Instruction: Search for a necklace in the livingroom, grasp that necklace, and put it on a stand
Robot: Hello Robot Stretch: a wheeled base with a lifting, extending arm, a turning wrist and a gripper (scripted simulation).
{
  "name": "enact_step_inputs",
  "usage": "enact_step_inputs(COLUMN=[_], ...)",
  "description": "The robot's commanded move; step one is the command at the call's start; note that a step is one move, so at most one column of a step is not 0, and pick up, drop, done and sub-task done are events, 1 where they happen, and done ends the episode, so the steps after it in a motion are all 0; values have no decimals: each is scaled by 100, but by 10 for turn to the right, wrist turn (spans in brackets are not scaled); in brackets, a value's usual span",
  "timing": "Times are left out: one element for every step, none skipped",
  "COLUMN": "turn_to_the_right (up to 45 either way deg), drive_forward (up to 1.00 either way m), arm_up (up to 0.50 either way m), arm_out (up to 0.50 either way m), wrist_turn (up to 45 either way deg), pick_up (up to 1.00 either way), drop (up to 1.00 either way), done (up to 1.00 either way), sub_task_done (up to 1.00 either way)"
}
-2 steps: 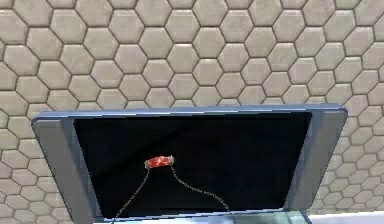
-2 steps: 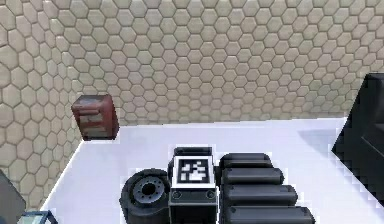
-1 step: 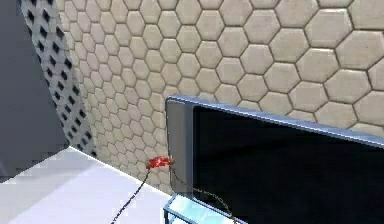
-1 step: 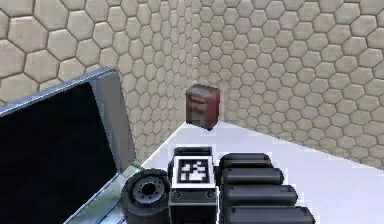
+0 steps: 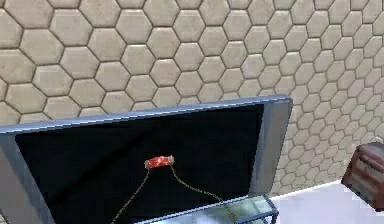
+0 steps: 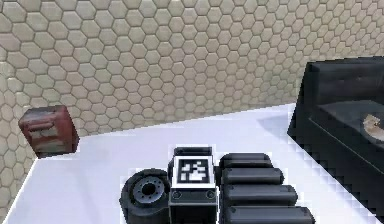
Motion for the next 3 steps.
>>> enact_step_inputs(turn_to_the_right=[240, -450, -180], drive_forward=[0, 0, 0], arm_up=[0, 0, 0], arm_out=[0, 0, 0], wrist_turn=[0, 0, 0], pick_up=[0, 0, 0], drop=[0, 0, 0], done=[0, 0, 0], sub_task_done=[0, 0, 0])
